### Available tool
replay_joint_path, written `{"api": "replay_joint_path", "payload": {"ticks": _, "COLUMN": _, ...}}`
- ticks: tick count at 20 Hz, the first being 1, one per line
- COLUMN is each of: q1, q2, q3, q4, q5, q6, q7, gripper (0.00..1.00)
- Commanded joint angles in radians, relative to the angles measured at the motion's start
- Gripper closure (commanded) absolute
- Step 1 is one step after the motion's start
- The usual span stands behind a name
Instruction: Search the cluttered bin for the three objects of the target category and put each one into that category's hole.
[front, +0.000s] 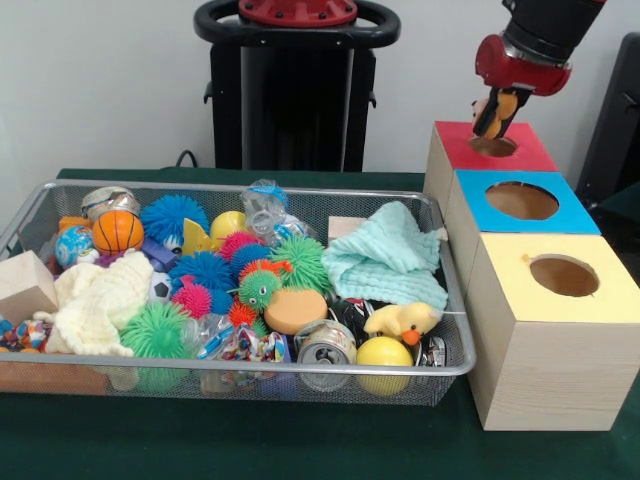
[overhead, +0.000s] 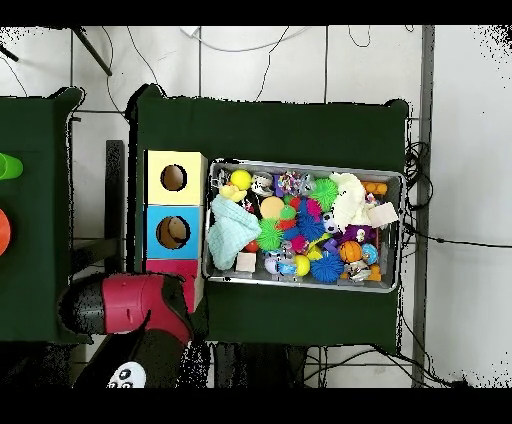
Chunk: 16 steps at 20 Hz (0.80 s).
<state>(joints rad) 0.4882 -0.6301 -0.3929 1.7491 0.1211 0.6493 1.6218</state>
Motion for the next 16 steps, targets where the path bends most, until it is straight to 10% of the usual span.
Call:
{"api": "replay_joint_path", "payload": {"ticks": 1, "q1": -0.032, "q2": 0.052, "q3": 0.049, "q4": -0.027, "q5": 0.052, "q6": 0.009, "q7": 0.274, "gripper": 1.00}}
{"api": "replay_joint_path", "payload": {"ticks": 16, "q1": -0.006, "q2": 0.075, "q3": 0.029, "q4": -0.046, "q5": 0.057, "q6": 0.012, "q7": 0.285, "gripper": 1.00}}
